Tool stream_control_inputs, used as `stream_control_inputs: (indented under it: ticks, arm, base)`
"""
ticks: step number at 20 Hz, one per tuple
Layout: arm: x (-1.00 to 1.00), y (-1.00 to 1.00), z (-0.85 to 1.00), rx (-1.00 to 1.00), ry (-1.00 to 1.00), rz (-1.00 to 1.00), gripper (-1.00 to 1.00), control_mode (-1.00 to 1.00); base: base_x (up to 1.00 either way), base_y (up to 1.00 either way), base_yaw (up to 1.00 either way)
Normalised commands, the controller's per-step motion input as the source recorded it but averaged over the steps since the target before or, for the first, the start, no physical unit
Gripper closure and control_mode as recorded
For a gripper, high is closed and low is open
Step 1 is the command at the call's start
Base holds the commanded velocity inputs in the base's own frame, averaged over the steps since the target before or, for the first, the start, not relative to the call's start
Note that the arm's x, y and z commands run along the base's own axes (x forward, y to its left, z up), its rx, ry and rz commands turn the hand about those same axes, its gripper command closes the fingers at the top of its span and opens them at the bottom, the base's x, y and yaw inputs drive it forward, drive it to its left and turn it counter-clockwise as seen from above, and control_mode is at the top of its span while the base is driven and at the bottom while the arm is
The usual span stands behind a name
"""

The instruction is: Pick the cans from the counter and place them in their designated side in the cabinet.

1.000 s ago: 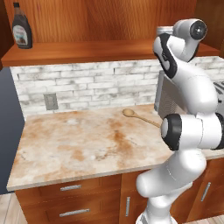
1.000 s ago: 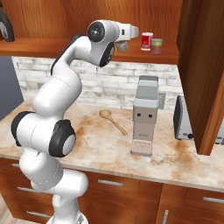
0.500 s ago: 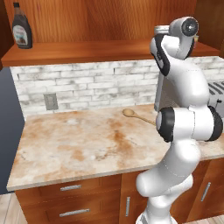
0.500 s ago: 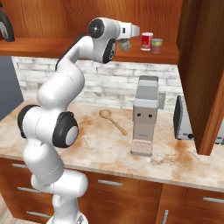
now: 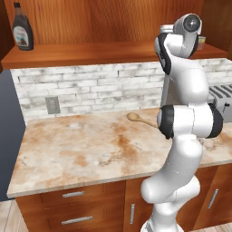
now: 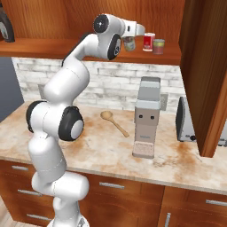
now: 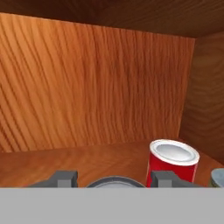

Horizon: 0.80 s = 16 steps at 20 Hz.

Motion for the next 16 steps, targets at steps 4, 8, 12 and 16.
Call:
stream_control_inputs:
  ticks: [4, 8, 12, 16]
  arm:
    - [0.21, -0.09, -0.01, 0.02, 0.05, -0.03, 1.00, -1.00]
    - [0.23, -0.02, -0.07, 0.02, 0.06, -0.02, -1.00, -1.00]
    - [0.21, -0.07, -0.07, 0.02, 0.04, -0.02, -1.00, -1.00]
    - [0.19, -0.13, -0.08, 0.01, 0.04, -0.02, -1.00, -1.00]
  base:
    - [0.00, 0.00, 0.00]
    - [0.00, 0.00, 0.00]
    - [0.00, 0.00, 0.00]
    - [0.00, 0.00, 0.00]
